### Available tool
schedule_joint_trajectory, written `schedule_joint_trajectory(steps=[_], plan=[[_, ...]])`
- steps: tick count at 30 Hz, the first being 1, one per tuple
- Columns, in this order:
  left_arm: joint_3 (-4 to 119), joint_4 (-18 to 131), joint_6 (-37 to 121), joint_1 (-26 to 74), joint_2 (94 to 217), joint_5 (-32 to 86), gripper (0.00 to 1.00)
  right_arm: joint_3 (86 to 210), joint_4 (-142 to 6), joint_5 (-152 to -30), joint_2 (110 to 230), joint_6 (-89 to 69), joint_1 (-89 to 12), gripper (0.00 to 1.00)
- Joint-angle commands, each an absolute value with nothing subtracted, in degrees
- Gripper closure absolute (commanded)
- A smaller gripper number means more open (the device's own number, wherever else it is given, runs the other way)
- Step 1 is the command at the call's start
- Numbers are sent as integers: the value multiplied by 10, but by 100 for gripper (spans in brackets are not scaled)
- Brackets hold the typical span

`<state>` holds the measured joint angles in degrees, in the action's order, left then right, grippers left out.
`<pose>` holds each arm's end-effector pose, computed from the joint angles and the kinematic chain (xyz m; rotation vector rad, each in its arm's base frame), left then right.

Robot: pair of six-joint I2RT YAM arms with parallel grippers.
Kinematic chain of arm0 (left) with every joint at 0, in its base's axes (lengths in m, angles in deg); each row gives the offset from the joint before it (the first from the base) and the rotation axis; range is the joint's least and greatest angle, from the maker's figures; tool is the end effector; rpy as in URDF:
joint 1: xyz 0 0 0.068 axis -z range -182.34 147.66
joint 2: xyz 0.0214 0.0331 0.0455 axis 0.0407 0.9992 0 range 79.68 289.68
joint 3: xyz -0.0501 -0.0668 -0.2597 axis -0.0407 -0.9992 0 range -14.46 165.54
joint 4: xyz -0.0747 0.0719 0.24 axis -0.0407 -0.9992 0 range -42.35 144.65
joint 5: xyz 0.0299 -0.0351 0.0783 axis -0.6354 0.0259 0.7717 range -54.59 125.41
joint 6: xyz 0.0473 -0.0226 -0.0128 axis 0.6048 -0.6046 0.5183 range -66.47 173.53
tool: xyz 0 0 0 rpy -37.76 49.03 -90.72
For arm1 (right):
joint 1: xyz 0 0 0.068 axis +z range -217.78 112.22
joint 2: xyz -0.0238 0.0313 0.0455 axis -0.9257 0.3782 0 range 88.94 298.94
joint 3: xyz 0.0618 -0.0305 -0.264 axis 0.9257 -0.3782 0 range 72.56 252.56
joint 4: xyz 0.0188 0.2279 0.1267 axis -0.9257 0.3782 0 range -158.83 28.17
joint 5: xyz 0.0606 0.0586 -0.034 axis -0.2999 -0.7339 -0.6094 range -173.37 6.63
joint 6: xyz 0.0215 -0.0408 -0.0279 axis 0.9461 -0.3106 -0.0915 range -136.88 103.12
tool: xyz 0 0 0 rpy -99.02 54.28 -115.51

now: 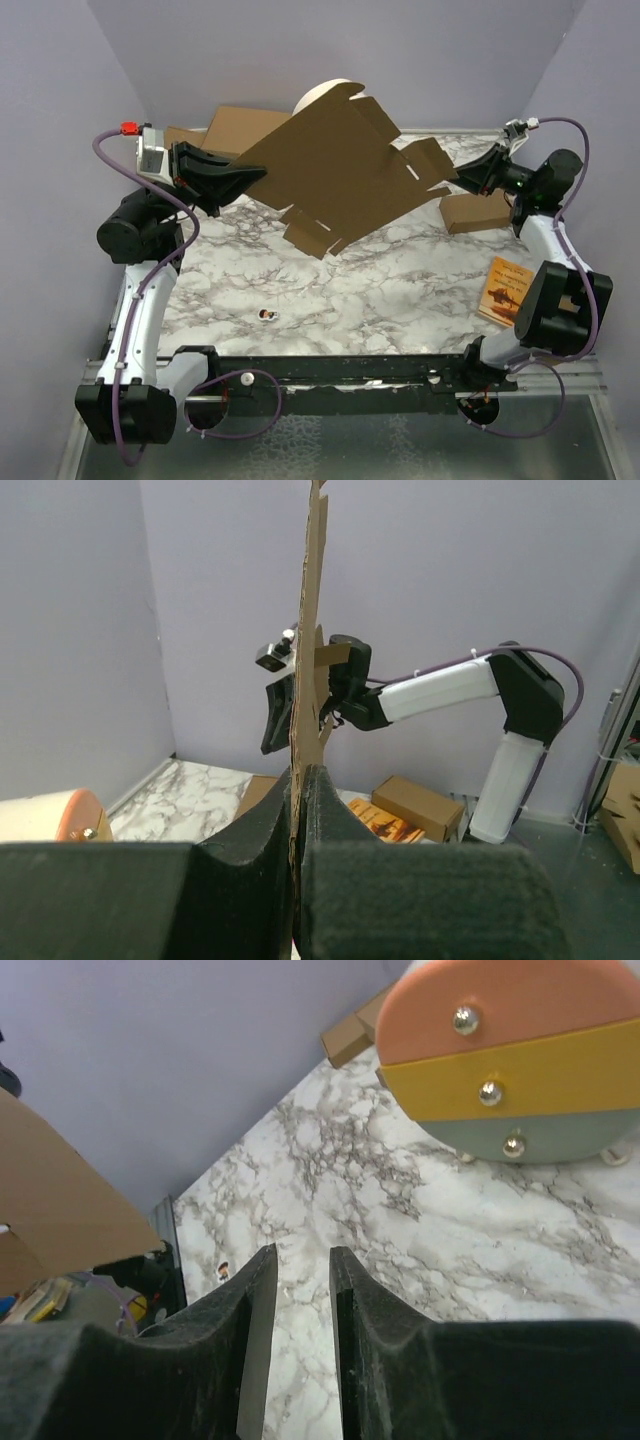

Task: Fold the paper box

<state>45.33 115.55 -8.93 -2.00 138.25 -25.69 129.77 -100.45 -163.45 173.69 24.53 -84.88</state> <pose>0.1685 -0.0321 0.4846 0.7170 0.9821 -1.2268 0.3168 -0.0609 0.3221 -0.3841 1.6901 1.3483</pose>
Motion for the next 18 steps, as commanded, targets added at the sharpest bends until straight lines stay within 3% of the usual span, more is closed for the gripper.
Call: schedule_joint_trajectory(steps=[1,8,18], plan=[[433,1246,-144,-23,1387,-264,100,1268,-1287,-1663,1730,443,-851,72],[415,1310,-170,-23,1404,-266,100,1224,-1142,-1689,1645,289,-817,72],[416,1299,-147,-23,1419,-290,100,1230,-1210,-1715,1637,344,-816,72]])
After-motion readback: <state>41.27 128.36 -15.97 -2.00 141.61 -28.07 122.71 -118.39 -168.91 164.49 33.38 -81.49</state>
